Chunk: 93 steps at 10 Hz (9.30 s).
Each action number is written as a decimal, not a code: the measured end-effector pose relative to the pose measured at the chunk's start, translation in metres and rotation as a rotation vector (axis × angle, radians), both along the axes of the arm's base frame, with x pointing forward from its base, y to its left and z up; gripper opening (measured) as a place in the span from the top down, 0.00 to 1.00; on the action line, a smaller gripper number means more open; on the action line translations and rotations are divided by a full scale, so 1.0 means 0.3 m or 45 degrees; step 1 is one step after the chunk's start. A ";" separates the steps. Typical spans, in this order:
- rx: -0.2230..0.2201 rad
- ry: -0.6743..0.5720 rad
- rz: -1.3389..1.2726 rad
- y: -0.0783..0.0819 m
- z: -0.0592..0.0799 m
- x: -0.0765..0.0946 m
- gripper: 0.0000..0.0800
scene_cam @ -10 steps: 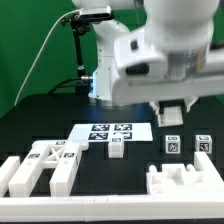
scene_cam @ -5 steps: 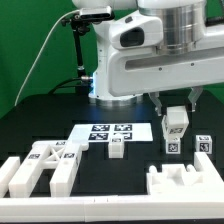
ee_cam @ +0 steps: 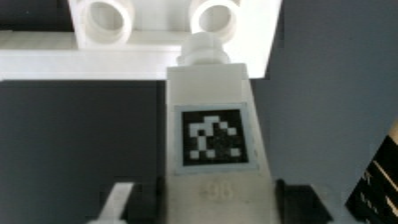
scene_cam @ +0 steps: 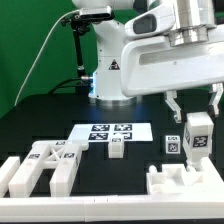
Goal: Assemble chair
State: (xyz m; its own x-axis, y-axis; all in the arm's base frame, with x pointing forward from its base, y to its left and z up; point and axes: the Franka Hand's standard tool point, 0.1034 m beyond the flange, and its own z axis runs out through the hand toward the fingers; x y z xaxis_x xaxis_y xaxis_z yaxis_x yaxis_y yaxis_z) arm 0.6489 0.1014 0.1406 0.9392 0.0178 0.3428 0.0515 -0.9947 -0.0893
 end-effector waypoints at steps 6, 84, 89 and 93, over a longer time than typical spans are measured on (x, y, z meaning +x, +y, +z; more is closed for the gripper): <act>-0.008 -0.257 -0.005 0.013 -0.064 -0.015 0.64; 0.144 0.393 -0.448 0.062 -0.210 0.019 0.20; 0.023 0.296 -0.078 0.071 -0.220 0.023 0.22; 0.065 0.315 -0.276 0.056 -0.223 0.024 0.64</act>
Offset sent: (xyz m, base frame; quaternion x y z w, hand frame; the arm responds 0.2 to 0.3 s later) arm -0.0154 -0.0005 -0.0297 -0.0479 0.0798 -0.0475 0.9945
